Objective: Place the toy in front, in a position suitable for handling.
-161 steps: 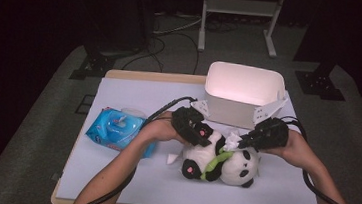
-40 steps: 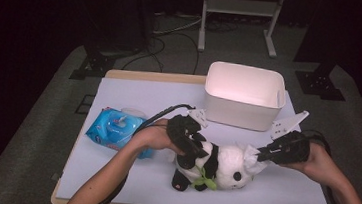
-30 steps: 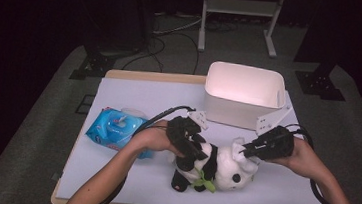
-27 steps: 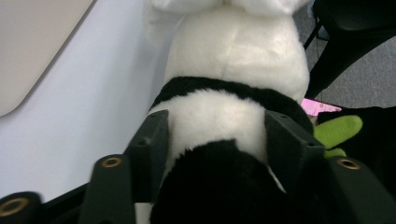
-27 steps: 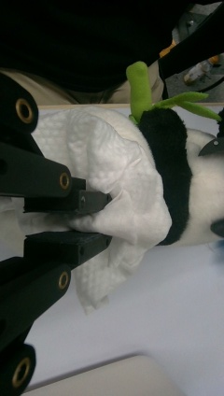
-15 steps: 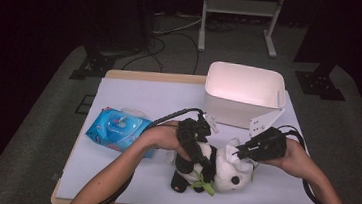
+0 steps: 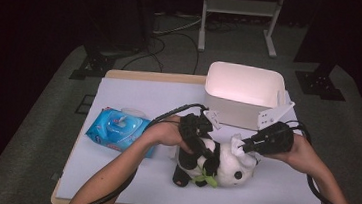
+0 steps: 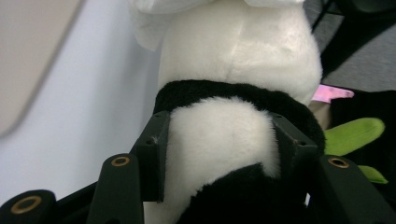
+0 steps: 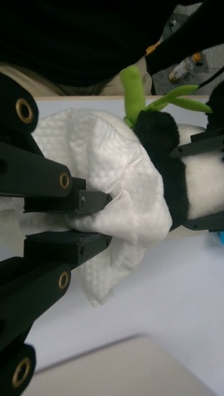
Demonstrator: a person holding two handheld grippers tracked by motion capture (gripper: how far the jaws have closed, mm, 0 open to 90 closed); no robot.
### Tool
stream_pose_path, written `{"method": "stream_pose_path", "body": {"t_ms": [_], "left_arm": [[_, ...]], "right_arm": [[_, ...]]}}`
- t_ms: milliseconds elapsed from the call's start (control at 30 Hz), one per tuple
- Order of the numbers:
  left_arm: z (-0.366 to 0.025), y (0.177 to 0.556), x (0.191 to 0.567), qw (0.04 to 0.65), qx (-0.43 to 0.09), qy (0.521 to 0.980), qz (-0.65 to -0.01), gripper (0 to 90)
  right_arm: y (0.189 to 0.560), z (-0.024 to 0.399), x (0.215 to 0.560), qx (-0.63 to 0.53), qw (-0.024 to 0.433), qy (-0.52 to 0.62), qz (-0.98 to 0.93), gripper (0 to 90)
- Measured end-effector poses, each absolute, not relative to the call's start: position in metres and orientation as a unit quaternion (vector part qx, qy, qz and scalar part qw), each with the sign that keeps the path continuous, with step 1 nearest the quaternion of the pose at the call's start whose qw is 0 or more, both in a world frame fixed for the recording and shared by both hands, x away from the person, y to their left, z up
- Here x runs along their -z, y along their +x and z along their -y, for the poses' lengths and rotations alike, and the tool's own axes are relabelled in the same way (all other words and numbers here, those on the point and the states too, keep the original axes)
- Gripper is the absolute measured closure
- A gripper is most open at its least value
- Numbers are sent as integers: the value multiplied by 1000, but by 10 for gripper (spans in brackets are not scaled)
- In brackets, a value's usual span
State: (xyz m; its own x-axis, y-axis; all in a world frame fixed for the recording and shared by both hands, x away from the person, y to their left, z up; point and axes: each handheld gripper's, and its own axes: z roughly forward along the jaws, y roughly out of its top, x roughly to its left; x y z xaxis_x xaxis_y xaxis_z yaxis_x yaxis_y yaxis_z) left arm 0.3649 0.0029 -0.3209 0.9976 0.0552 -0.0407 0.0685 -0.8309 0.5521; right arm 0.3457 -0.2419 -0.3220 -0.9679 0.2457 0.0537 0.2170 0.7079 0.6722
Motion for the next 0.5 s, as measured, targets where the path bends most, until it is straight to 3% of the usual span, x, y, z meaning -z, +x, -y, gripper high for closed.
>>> {"method": "stream_pose_path", "body": {"t_ms": [233, 500], "left_arm": [[-3, 379, 316, 287, -18, 957, -41, 473], [-10, 376, 330, 293, -17, 955, -51, 454]], "right_arm": [[364, 242, 313, -364, 31, 129, -922, 802], [370, 212, 321, -359, 10, 103, -927, 802]]}}
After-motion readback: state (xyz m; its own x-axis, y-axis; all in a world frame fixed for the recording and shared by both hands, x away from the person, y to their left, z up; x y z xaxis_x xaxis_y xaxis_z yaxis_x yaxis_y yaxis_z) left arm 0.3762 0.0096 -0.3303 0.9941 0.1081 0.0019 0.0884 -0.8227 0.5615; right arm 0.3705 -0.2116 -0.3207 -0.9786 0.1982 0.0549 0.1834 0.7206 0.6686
